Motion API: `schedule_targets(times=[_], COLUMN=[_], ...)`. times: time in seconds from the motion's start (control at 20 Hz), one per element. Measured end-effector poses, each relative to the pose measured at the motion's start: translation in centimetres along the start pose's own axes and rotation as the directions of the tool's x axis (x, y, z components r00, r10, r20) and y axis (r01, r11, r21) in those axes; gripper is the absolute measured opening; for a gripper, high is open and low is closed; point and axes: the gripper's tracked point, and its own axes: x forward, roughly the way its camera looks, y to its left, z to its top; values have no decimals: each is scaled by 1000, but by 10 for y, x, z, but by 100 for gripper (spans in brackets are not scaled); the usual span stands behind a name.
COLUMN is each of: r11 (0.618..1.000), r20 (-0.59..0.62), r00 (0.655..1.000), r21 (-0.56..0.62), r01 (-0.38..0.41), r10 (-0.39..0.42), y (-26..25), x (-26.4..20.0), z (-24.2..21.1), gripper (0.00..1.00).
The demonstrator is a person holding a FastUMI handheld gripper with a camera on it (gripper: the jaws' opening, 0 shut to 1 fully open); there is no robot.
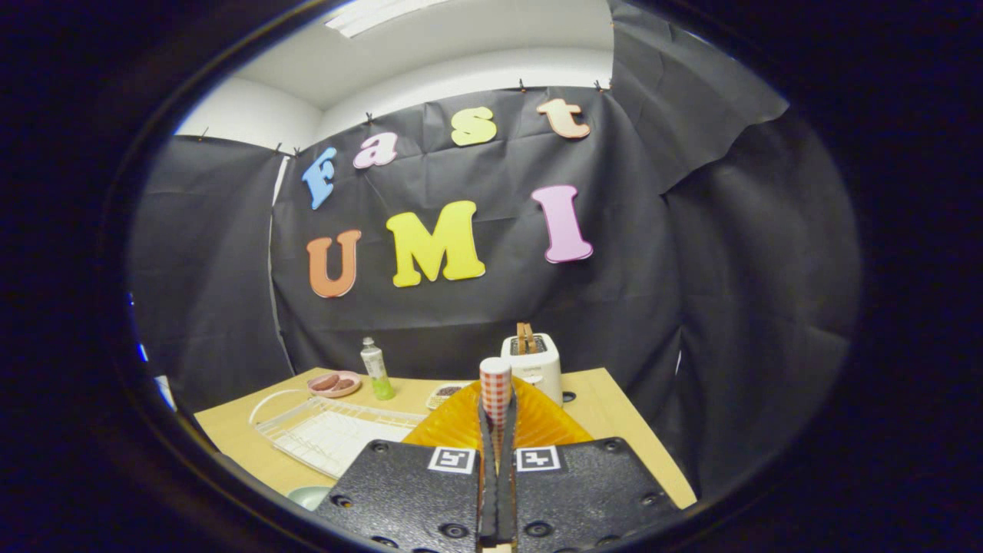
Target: Take the plate from the dish rack, then take the spoon from the basket and place it into the plate.
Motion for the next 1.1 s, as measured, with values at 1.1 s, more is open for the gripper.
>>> schedule_targets(times=[1.1], r11=[983], r20=[-75], r00=[997], r21=[181], r01=[-21], r10=[35], y=[193], x=[-38], z=[-163], gripper=[9])
